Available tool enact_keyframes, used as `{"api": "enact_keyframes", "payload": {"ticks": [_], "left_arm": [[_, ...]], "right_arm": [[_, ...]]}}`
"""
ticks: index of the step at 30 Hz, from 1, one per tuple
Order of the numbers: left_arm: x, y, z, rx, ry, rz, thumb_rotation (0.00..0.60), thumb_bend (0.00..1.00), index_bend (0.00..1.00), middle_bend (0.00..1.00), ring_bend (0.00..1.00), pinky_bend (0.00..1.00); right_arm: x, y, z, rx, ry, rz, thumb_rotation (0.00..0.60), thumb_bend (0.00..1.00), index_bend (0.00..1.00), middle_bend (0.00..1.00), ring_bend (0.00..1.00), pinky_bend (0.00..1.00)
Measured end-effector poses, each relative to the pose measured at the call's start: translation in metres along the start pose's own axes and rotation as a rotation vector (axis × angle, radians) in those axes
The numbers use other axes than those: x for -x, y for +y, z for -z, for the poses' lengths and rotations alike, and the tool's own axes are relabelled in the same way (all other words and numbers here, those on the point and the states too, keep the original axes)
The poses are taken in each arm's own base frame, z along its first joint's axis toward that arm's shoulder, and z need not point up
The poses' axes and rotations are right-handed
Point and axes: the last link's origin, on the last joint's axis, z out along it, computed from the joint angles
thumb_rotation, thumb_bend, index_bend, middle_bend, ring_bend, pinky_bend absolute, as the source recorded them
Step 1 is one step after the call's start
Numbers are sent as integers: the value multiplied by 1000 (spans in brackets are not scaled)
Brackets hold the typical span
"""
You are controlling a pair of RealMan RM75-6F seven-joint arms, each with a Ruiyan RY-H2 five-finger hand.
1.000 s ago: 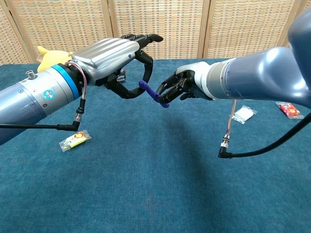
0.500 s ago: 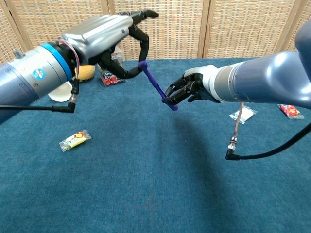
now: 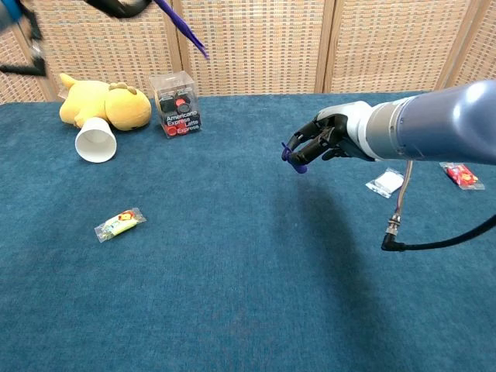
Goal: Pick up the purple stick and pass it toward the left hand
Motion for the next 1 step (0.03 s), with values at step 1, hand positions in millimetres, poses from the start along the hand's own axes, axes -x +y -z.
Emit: {"api": "enact_keyframes", "payload": {"ticks": [1], "left_arm": [[-6,-6,0,-14,11,-3,600,503,776,0,0,0]], "right_arm": [[-1,1,0,1,2,-1,600,666,746,116,0,0]]}}
